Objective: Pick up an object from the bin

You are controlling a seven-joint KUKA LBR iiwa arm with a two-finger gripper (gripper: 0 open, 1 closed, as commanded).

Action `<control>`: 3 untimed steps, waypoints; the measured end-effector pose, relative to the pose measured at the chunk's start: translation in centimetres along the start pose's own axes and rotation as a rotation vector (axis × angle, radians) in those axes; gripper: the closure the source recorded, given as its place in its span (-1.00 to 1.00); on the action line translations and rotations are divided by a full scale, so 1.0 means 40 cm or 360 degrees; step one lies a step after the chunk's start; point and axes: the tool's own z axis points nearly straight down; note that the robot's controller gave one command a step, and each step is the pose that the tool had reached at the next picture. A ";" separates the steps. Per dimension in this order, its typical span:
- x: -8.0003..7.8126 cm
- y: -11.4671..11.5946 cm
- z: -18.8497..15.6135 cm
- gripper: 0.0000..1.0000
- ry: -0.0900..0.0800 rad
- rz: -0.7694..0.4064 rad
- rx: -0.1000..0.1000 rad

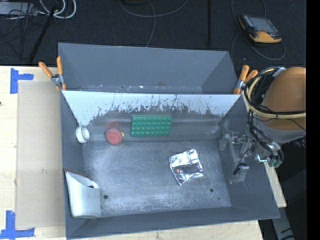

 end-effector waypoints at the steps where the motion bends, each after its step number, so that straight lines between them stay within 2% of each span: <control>1: -0.124 0.096 0.314 -1.00 -0.0006 -0.0065 -0.0001; 2: -0.042 0.199 0.305 -1.00 -0.0007 0.0857 -0.0001; 3: -0.007 0.269 0.304 -1.00 -0.0006 0.1216 -0.0002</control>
Offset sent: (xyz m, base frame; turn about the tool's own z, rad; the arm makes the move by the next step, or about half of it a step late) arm 0.0491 0.0367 -0.1210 -0.0378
